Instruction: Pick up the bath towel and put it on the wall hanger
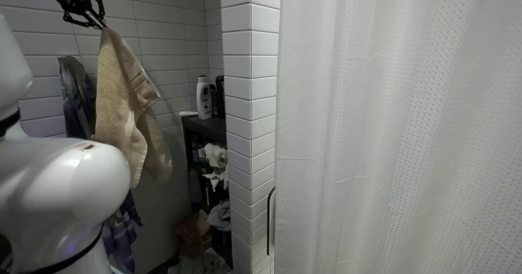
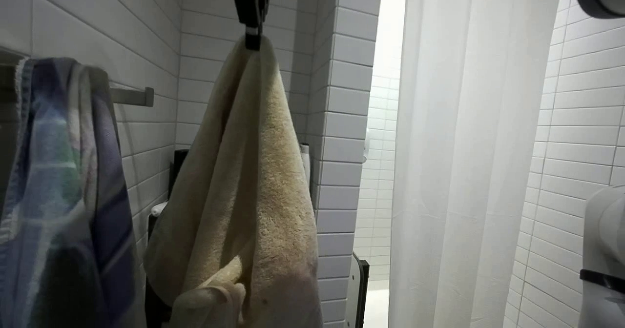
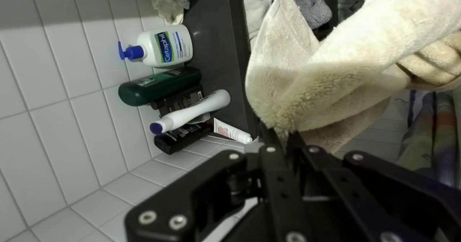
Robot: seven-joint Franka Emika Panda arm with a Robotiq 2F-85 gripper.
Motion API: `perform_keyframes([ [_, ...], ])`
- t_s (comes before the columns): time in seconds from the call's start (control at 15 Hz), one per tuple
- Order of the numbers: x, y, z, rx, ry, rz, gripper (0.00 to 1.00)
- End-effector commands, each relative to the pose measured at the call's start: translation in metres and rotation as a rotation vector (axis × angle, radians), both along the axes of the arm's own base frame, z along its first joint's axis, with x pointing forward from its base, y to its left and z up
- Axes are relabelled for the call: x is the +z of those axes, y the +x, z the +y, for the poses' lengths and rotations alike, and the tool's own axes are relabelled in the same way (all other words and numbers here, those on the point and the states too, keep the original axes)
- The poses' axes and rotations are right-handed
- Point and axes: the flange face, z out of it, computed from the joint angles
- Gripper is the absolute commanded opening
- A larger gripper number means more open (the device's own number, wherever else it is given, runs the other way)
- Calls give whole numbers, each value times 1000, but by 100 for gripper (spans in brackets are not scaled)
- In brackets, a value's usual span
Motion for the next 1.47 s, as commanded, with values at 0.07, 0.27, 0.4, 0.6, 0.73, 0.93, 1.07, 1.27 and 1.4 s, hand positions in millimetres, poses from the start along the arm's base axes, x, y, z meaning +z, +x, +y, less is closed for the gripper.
perform_keyframes([
  [0.07, -2, 27, 27, 32, -59, -17, 2],
  [0.27, -7, 36, 44, 71, -81, -28, 2],
  [0.4, -8, 36, 56, 96, -84, -38, 2],
  [0.6, -6, 30, 74, 143, -85, -60, 2],
  [0.73, -3, 27, 83, 160, -90, -79, 2],
  [0.93, 2, 20, 94, 172, -100, -115, 2],
  [1.07, 8, 19, 100, 162, -99, -145, 2],
  [1.27, 17, 16, 110, 151, -122, -189, 2],
  [1.4, 20, 17, 119, 137, -140, -210, 2],
])
